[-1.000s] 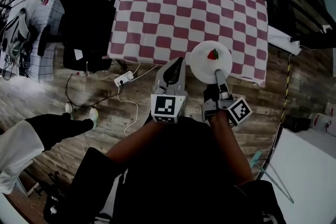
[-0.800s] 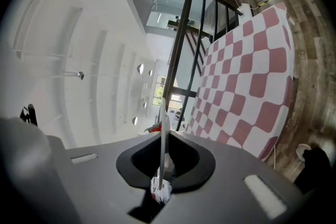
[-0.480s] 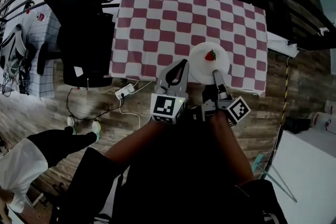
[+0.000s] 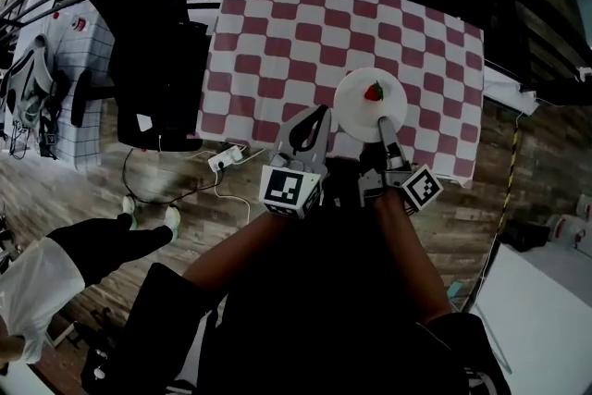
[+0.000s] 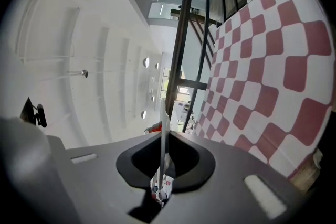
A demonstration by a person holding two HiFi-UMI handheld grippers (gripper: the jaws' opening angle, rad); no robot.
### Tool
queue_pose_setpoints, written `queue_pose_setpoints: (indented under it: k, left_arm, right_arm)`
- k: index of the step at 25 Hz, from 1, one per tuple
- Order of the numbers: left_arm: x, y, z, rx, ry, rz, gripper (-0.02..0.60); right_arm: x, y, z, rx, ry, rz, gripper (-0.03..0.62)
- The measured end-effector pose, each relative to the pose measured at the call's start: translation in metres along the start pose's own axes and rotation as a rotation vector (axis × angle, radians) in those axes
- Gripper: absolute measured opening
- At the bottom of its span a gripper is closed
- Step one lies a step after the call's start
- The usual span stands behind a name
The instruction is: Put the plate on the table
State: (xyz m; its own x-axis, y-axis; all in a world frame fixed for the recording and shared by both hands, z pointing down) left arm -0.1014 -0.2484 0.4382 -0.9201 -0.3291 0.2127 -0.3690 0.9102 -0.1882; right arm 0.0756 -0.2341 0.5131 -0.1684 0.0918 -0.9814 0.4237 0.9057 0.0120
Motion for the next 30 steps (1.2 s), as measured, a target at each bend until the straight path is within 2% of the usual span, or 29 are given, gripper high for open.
queue_pose_setpoints:
  k: [4,8,17,26,30]
  left_arm:
    - [0.001,-0.024,0.000,-0.010,0.006,0.056,0.009]
    - [0.006,-0.045,-0.002,-0.008,-0.036,0.097,0.009]
    - [0.006,-0.083,-0.011,0.052,-0.059,0.142,0.009]
    - [0.004,-0.113,-0.021,0.078,-0.064,0.173,0.009]
    - [0.005,-0.119,-0.030,0.112,-0.055,0.186,0.009]
  right_arm:
    - [-0.013,-0.015,0.016,0.048,0.014,-0.007,0.015]
    - [-0.035,-0.036,0.026,0.086,0.011,0.025,0.015]
    - [-0.091,-0.064,0.041,0.159,0.027,0.018,0.015]
    - [-0.140,-0.095,0.050,0.250,0.036,0.095,0.017]
    - [-0.166,-0.097,0.050,0.283,0.029,0.071,0.017]
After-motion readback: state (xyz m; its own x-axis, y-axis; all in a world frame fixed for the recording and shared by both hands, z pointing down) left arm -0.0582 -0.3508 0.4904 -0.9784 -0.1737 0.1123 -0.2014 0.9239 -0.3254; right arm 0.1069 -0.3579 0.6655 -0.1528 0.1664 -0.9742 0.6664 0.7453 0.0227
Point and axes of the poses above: the fingertips, and each gripper's own axes: y backward along the fingers, x to its left, z out of its top, the point moved 4 cm from there along y, backward along the fingers, and after that the axes turned 8 degrees about z, right-handed, at the moved point
